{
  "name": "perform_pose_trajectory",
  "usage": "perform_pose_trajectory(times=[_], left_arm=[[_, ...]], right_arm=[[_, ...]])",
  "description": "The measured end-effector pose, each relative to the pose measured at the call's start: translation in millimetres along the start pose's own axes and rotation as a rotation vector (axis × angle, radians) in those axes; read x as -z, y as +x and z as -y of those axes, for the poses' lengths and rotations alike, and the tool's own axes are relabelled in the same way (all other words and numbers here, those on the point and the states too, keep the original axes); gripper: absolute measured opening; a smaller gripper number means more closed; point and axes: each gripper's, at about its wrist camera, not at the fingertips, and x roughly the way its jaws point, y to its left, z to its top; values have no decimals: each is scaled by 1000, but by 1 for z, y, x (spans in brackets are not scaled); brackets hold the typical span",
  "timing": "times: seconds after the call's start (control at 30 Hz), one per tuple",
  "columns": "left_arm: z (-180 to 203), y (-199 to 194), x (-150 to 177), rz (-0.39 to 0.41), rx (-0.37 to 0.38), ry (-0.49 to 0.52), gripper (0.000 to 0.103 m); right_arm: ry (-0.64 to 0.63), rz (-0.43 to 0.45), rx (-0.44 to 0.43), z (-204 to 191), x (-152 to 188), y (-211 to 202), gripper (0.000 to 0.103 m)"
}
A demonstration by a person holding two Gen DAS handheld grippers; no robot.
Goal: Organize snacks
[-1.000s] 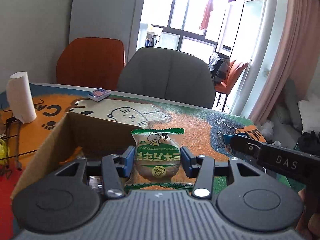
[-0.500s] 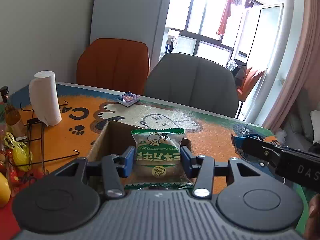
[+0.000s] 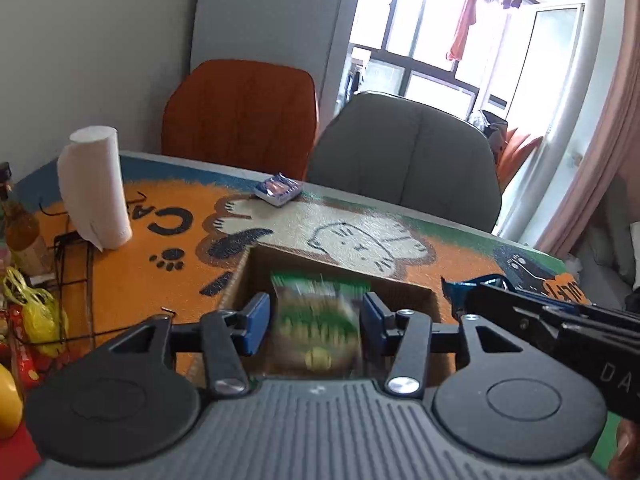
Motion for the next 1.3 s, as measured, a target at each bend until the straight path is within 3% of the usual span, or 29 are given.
perform_pose_trajectory(times=[0.23,0.33,0.5,0.57,0.77,0.87,1.0,1.3], left_arm=[[-17,-4,1,-17,-24,-39,57],[-22,-9,5,-19,-28,-41,63],[-28,-16,12,-6,-25,-44,82],[-29,-15,14,0,-21,-46,85],[-17,-1,16,-9,-3,-16,92],[-11,11,7,-26,-22,-8,92],[-6,7,-2,1,1,1,92],[6,-30,2,-4,26,33,96]], right_arm=[[30,-16,-41,-3,0,14,30],[54,-21,-59,-3,0,17,42],[74,-21,-45,7,5,13,46],[83,-11,-29,17,9,9,55],[140,-17,-19,57,16,4,63],[156,-14,-33,75,10,6,70],[154,3,-20,90,1,4,72],[116,13,33,97,4,-46,99]])
